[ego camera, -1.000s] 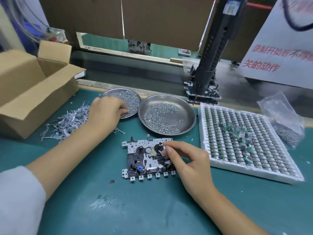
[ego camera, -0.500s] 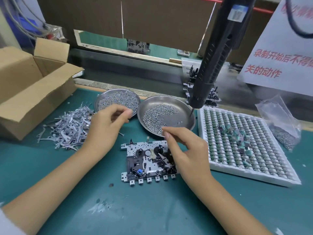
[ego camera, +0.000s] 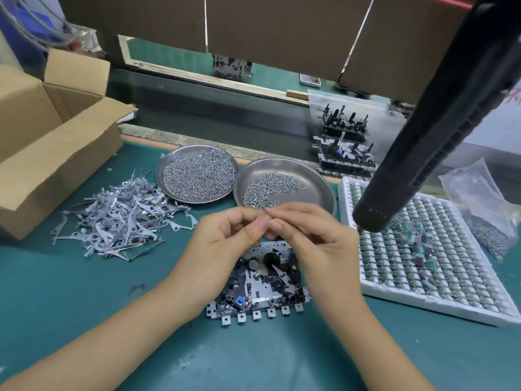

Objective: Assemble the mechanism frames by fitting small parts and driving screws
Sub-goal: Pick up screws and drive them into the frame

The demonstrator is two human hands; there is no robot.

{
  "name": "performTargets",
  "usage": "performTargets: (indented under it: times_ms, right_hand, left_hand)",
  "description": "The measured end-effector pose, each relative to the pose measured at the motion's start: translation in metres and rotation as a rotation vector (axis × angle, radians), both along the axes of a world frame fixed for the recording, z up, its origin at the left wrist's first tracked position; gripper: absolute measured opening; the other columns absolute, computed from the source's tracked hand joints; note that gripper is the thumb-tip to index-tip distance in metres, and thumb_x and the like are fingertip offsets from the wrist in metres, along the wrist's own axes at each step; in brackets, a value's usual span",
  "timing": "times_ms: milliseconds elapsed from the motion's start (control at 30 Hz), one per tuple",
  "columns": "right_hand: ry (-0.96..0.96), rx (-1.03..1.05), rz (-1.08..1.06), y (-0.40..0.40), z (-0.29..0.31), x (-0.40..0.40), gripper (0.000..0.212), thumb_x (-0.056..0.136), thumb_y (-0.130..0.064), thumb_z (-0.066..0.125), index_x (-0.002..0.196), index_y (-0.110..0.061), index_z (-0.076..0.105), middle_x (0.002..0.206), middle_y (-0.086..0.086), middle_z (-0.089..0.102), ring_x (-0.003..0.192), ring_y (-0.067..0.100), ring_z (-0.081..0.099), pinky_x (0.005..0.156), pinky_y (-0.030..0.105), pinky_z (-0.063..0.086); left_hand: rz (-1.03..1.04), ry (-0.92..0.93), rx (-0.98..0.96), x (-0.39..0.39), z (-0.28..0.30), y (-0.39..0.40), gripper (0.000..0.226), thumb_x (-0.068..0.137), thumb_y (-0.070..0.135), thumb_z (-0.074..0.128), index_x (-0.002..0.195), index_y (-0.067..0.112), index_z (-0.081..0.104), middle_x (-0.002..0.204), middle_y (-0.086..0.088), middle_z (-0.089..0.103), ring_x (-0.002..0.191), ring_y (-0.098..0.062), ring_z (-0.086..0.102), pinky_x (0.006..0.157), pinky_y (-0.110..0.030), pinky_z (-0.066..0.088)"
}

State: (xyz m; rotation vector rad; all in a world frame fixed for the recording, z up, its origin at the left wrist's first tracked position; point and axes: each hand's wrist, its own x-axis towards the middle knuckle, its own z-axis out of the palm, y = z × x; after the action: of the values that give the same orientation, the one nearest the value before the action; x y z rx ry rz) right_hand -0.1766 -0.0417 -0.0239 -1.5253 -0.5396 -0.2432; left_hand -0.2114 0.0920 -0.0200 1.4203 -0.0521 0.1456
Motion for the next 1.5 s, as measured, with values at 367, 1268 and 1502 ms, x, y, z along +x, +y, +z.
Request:
performTargets:
  times_ms: [367, 1268, 1502]
  right_hand:
    - [-0.024, 0.012, -0.117, 0.006, -0.005, -0.011, 0.021, 0.082, 0.0, 0.066, 0.09, -0.019, 0.074, 0.088, -0.006, 0.072, 0.088, 0.01, 0.067, 0.079, 0.02, 0.05]
    - [0.343, -0.003, -0.159, 0.01, 0.004, -0.016, 0.013, 0.084, -0.014, 0.068, 0.073, -0.017, 0.073, 0.065, 0.005, 0.068, 0.058, 0.006, 0.061, 0.06, 0.019, 0.052]
    - [0.352, -0.006, -0.14, 0.011, 0.004, -0.017, 0.011, 0.081, -0.013, 0.073, 0.072, -0.02, 0.073, 0.066, -0.002, 0.069, 0.06, 0.004, 0.061, 0.061, 0.017, 0.051]
  left_hand:
    - [0.019, -0.023, 0.009, 0.0, -0.001, -0.002, 0.022, 0.076, 0.029, 0.058, 0.088, 0.014, 0.069, 0.069, 0.01, 0.069, 0.065, 0.008, 0.059, 0.061, -0.006, 0.043]
    - [0.439, -0.481, 1.056, 0.012, -0.011, 0.018, 0.024, 0.096, 0.021, 0.047, 0.097, 0.004, 0.063, 0.089, -0.003, 0.063, 0.083, -0.017, 0.053, 0.077, -0.033, 0.042]
    - [0.662, -0.07, 1.424, 0.047, -0.013, 0.077, 0.02, 0.097, 0.021, 0.052, 0.097, 0.007, 0.066, 0.094, -0.018, 0.065, 0.087, -0.038, 0.057, 0.077, -0.043, 0.03]
